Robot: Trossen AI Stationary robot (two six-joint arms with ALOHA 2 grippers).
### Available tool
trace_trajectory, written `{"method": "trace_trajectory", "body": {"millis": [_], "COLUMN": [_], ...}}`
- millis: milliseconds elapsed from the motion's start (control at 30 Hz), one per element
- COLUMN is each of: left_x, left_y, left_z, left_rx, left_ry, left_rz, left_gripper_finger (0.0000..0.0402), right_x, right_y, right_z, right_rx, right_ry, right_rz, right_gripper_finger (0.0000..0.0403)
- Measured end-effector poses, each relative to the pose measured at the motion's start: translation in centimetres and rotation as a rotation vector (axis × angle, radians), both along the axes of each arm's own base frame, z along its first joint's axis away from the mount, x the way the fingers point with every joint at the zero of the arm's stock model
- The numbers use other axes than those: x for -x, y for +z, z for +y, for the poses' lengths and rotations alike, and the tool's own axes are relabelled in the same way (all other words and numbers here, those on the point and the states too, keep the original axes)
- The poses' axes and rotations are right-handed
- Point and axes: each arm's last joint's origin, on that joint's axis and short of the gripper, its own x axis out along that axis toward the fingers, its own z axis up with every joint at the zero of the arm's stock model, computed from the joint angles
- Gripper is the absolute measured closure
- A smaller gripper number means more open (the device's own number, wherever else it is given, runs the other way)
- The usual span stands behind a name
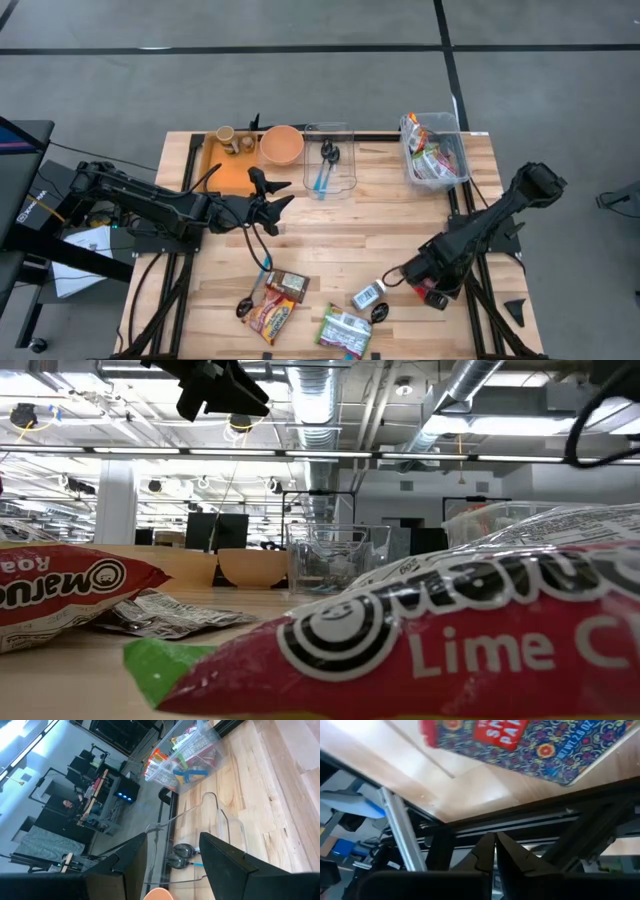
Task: Pick & Place Food Item
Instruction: Put the red seasoning can into the orange bin
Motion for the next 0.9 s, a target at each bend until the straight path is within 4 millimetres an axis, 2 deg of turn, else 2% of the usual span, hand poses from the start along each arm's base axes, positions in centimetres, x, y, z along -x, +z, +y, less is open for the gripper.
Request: {"method": "trace_trajectory", "body": {"millis": [267,367,467,600,733,900], "left_x": [0.0,0.0,0.0,0.0,0.0,0.0], "left_y": [0.0,0.0,0.0,0.0,0.0,0.0], "left_z": [0.0,0.0,0.0,0.0,0.0,0.0], "left_rx": [0.001,0.001,0.001,0.001,0.001,0.001], "left_ry": [0.001,0.001,0.0,0.001,0.001,0.001], "left_rz": [0.0,0.0,0.0,-0.001,-0.001,-0.001], "left_gripper_finger": [0.0229,0.0229,0.0229,0.0229,0.0229,0.0229], "right_x": [-1.7,-2.2,-3.0,-4.4,-6.0,-7.0], "right_y": [-3.1,-3.7,-3.8,-2.8,-1.2,1.7], "right_z": [0.9,0.3,-1.0,-3.3,-5.8,-7.4], "right_rx": [-0.054,-0.017,0.085,0.257,0.521,0.749], "right_ry": [0.066,0.1,0.135,0.186,0.229,0.243], "right_rz": [-0.102,-0.142,-0.252,-0.439,-0.608,-0.775], "right_gripper_finger": [0.04,0.04,0.0401,0.0402,0.0402,0.0402]}}
